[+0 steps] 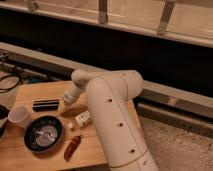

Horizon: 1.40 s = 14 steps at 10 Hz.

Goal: Push the eraser across the table

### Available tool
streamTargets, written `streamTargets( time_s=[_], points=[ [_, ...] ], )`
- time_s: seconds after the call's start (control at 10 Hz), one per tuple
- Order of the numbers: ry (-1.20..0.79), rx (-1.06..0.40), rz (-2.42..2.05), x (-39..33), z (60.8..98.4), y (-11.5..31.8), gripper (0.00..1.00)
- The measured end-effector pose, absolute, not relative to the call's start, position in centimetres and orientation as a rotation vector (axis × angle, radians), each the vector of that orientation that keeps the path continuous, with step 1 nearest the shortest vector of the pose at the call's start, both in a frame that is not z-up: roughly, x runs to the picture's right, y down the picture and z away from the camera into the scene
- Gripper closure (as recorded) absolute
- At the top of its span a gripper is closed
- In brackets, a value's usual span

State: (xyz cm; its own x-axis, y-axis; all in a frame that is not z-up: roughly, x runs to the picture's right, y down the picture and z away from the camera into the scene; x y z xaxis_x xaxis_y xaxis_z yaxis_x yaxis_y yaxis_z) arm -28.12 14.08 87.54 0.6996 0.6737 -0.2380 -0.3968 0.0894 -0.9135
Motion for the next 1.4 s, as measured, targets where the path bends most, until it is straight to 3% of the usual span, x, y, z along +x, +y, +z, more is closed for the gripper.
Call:
streamTargets(
  time_s=[0.3, 0.9, 1.4],
  points=[
    [-0.287, -1.216, 0.812, -28.5, 87.2, 13.5, 1.0],
    [-0.357, -1.142, 0.791, -29.2, 90.7, 5.5, 1.0],
    [-0.448, -1.149, 0.74, -33.0, 92.5, 5.2, 1.0]
  ],
)
